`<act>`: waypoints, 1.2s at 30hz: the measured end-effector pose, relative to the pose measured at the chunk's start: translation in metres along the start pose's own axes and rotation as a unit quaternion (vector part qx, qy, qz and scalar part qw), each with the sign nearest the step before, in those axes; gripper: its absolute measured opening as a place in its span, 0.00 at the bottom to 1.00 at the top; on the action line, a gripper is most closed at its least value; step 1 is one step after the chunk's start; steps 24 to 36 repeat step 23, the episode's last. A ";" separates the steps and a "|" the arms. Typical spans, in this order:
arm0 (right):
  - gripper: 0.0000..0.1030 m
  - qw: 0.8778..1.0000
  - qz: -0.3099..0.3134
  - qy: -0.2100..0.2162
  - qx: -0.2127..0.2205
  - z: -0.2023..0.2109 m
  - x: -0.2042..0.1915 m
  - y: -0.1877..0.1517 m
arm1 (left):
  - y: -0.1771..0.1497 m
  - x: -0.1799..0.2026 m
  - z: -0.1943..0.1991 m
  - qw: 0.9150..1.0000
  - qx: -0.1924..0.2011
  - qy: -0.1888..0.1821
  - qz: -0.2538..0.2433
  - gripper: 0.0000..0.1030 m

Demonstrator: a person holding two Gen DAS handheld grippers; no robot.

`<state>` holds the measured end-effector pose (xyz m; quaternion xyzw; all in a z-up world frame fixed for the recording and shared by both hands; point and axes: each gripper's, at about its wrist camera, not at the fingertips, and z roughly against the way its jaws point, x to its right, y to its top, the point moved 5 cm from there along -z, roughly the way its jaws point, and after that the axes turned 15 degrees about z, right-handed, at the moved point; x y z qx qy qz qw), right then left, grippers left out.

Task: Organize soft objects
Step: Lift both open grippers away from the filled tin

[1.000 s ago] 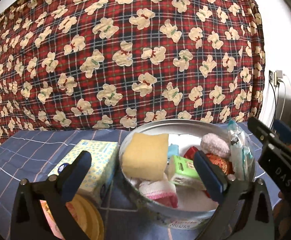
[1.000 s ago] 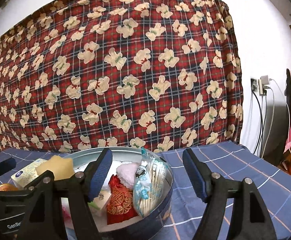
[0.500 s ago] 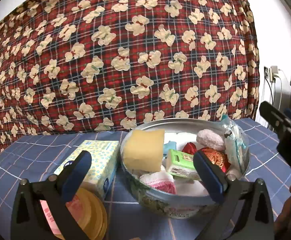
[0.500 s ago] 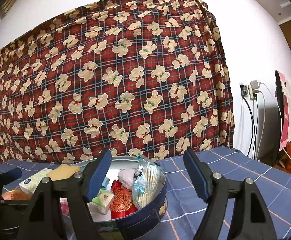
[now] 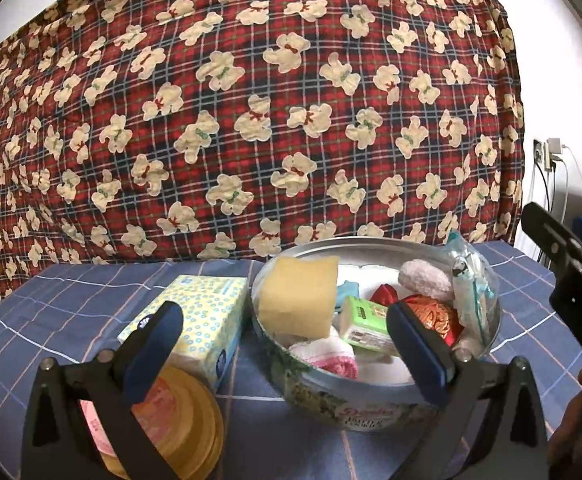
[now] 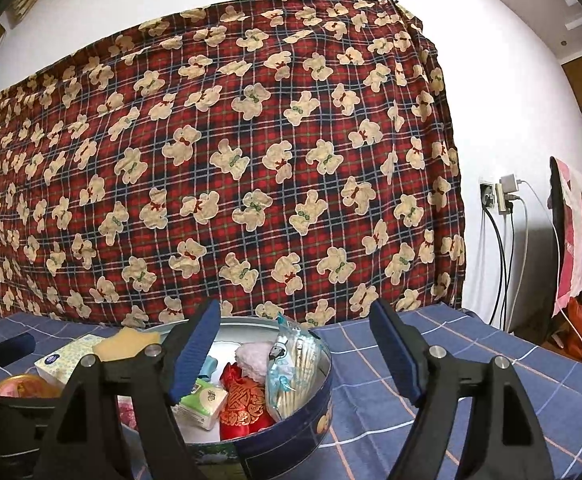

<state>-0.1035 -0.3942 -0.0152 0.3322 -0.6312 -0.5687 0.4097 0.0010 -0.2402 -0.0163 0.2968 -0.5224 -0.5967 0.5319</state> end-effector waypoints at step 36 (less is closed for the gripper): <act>0.78 1.000 -0.006 -0.008 -0.011 -0.005 0.007 -0.006 | -0.005 0.004 0.001 1.000 -0.016 -0.008 0.004 1.00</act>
